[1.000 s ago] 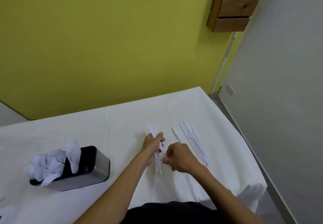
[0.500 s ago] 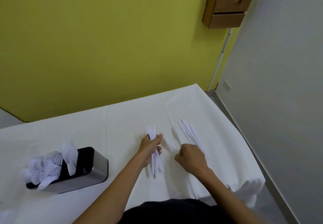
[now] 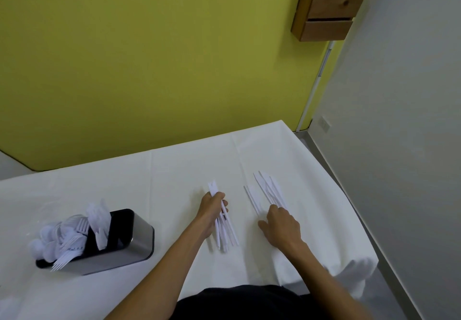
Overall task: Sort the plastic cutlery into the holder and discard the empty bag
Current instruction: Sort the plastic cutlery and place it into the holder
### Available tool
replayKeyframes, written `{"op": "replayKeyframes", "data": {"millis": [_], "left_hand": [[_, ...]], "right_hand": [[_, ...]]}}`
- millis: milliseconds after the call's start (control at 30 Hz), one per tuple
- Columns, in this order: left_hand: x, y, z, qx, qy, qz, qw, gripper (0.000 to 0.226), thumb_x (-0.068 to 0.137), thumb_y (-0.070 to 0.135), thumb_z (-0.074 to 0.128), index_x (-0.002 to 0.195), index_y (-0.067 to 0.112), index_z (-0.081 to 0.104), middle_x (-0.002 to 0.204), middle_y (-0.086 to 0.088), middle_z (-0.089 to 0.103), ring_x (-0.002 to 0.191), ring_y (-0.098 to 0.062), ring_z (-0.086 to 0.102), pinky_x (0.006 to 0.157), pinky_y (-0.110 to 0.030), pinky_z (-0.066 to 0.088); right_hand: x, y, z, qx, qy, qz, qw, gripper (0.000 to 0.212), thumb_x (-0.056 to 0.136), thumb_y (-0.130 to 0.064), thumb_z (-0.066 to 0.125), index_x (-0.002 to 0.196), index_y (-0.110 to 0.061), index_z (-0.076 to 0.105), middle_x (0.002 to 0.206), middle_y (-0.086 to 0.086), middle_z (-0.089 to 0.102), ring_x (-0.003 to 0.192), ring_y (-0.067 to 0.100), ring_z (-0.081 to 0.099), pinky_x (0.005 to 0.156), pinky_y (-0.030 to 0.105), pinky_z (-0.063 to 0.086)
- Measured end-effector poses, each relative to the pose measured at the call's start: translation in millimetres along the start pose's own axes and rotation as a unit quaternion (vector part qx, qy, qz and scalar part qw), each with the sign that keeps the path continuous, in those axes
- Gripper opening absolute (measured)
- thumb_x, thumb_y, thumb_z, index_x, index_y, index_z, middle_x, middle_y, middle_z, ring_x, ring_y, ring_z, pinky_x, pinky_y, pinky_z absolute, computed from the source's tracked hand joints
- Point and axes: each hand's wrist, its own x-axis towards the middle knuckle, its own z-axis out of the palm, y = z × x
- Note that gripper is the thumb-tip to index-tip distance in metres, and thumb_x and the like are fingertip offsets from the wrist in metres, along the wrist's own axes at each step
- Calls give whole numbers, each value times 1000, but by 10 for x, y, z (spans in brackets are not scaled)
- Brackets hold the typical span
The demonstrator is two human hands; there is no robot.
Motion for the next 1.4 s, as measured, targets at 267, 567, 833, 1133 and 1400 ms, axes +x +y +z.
{"op": "replayKeyframes", "data": {"millis": [267,567,833,1133,1400], "left_hand": [[-50,23,-9,-56,-13,-29,998,6,95,9,50,89,10,51,70,-4,50,54,-18,48,54,-28,45],[-45,66,24,-31,-32,4,999,4,95,15,57,93,12,57,74,-3,52,55,-17,48,53,-28,43],[-44,54,38,4,-10,18,1000,39,96,49,58,104,11,57,82,-3,57,65,-17,56,64,-33,52],[-23,-29,-101,88,-10,60,994,25,98,35,54,101,11,59,82,-4,61,69,-20,59,72,-34,51],[-75,1,-209,1,-13,36,999,16,98,25,60,95,10,56,73,-5,55,52,-17,50,52,-29,47]], "right_hand": [[106,72,-79,246,-14,32,969,31,83,-39,74,78,-10,65,75,-1,70,71,16,67,65,33,52],[53,24,-71,49,-7,6,999,23,91,-35,61,88,-11,60,83,2,66,75,22,61,61,29,42],[33,-174,-116,102,-27,-64,992,22,89,-24,56,76,-7,58,69,0,64,61,15,55,56,28,44],[240,-356,-149,-28,0,-203,979,36,97,-12,49,126,-31,60,114,3,59,93,26,65,70,32,47],[454,-168,-186,-135,-21,-231,963,13,95,-18,58,107,-20,61,108,5,47,82,27,61,65,34,47]]}}
